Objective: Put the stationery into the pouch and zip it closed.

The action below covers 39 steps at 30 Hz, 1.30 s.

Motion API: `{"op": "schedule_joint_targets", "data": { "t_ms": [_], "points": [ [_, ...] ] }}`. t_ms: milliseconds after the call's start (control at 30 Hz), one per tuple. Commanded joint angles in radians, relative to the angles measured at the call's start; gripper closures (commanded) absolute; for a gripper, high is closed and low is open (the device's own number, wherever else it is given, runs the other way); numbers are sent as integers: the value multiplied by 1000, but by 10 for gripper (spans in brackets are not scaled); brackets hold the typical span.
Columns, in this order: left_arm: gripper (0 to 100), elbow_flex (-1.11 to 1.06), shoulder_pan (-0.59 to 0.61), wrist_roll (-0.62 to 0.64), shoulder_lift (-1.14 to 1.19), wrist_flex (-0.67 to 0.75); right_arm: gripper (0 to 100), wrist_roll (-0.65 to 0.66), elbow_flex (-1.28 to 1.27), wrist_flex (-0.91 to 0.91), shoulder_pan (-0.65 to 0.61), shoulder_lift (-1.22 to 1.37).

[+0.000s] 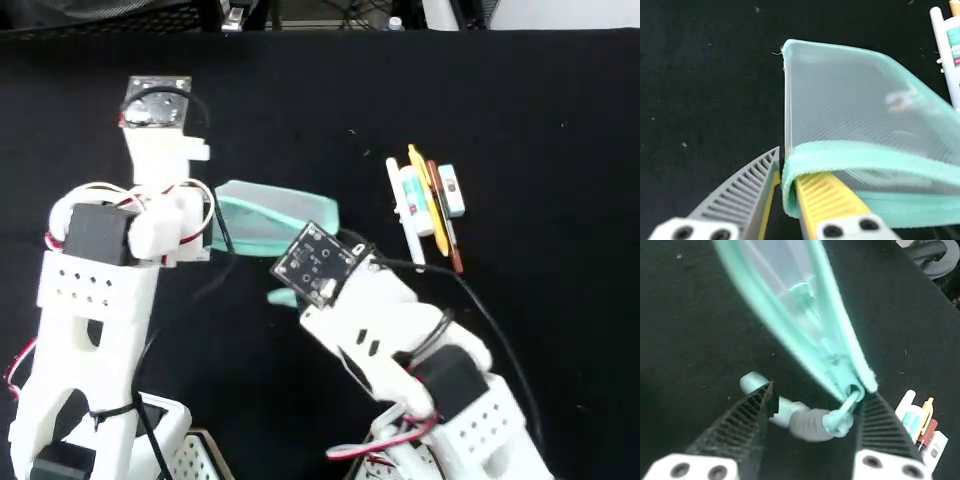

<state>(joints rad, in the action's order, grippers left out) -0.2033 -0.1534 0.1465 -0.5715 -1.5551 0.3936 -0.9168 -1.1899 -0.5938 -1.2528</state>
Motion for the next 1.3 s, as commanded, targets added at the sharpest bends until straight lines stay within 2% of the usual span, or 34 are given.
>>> {"op": "schedule_joint_targets", "data": {
  "t_ms": [0,200,300,400,467,533,600,633,733,800,933,1033,1133,1267],
  "points": [
    [970,-25,-22,9,-12,49,746,-2,199,-129,-21,-35],
    [970,-84,-21,9,-12,60,747,-9,524,-284,0,-162],
    [970,-102,-19,9,-12,60,747,-9,552,-318,121,-163],
    [970,-133,-18,8,-12,60,748,-11,469,-265,290,-163],
    [970,-159,-18,8,-12,61,768,-32,343,-155,430,-162],
    [970,-189,-18,8,-12,91,858,-75,171,9,568,-157],
    [970,-229,-8,9,-12,130,975,-92,-16,213,640,-124],
    [970,-249,-4,9,-12,149,987,-91,-104,310,643,-93],
    [970,-292,21,9,-12,195,889,-77,-266,551,643,56],
    [970,-294,41,9,-12,199,837,-77,-262,629,643,200],
    [970,-294,58,9,-12,203,863,-78,-30,608,643,570],
    [970,-298,51,9,-12,203,897,-74,249,445,614,863],
    [970,-298,59,9,-12,203,882,-78,558,270,580,1129],
    [970,-302,58,9,-12,203,878,-78,917,123,572,1425]
  ]
}}
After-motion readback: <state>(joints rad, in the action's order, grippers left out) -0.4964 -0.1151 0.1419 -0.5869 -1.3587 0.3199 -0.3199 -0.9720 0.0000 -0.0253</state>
